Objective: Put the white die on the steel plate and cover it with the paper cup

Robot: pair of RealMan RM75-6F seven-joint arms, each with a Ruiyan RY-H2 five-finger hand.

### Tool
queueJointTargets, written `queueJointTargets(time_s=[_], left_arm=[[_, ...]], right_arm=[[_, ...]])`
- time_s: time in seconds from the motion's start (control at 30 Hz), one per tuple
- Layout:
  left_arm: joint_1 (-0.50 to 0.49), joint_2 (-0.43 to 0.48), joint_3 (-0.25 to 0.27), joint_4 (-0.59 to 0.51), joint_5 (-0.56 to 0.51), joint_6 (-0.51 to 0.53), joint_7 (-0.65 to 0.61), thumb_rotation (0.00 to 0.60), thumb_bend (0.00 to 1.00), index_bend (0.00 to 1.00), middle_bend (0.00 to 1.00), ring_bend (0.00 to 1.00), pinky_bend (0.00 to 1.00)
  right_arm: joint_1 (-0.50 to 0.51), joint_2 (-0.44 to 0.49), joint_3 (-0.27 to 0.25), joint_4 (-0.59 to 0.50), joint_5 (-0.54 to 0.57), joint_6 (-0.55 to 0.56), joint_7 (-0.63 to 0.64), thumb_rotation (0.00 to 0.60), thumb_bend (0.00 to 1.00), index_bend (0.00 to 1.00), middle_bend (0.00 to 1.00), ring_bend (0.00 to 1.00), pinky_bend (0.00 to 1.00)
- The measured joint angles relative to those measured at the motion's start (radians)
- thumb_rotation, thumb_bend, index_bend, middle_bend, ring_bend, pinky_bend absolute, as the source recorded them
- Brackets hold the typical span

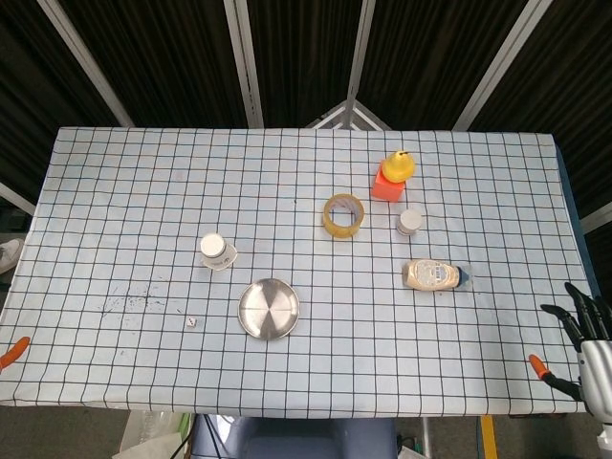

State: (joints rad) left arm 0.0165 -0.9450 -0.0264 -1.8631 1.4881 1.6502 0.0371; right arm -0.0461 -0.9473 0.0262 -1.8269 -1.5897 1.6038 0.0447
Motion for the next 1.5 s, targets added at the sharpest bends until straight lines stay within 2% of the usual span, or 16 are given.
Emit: queueJointTargets(time_s=[0.5,0.6,0.73,0.97,1.13,1.27,1.5], left_arm=[[-0.007,-0.011,-0.004,0.010,-0.019,-0.033,0.014,0.600,0.28,0.26,0.04,0.00,0.00],[-0.012,-0.015,-0.005,0.009,-0.017,-0.042,0.015,0.600,0.28,0.28,0.07,0.00,0.00],[-0.023,-0.021,-0.003,-0.002,0.013,-0.053,0.001,0.600,0.33,0.33,0.10,0.00,0.00],[-0.073,-0.022,-0.006,-0.021,0.015,-0.143,0.054,0.600,0.35,0.36,0.11,0.00,0.00],[-0.156,-0.029,-0.027,-0.067,-0.063,-0.297,0.146,0.600,0.35,0.41,0.10,0.00,0.00],[-0.241,-0.064,-0.063,-0.105,-0.202,-0.404,0.261,0.600,0.36,0.42,0.10,0.00,0.00],[-0.387,-0.219,-0.113,-0.117,-0.415,-0.484,0.516,0.600,0.37,0.43,0.10,0.00,0.00]], right_arm=[[0.001,0.011,-0.001,-0.010,0.011,-0.012,0.003,0.600,0.23,0.26,0.05,0.09,0.00],[0.002,0.013,-0.002,-0.012,0.012,-0.014,0.007,0.600,0.23,0.26,0.05,0.09,0.00],[0.001,0.014,-0.003,-0.015,0.012,-0.015,0.009,0.600,0.23,0.26,0.05,0.09,0.00],[0.003,0.013,-0.005,-0.017,0.018,-0.025,0.015,0.600,0.23,0.26,0.05,0.09,0.00],[0.008,0.015,-0.002,-0.015,0.033,-0.037,0.024,0.600,0.23,0.26,0.05,0.09,0.00],[0.011,0.015,-0.001,-0.009,0.040,-0.046,0.031,0.600,0.23,0.26,0.05,0.09,0.00],[0.012,0.016,0.002,-0.001,0.052,-0.052,0.054,0.600,0.23,0.26,0.05,0.09,0.00]])
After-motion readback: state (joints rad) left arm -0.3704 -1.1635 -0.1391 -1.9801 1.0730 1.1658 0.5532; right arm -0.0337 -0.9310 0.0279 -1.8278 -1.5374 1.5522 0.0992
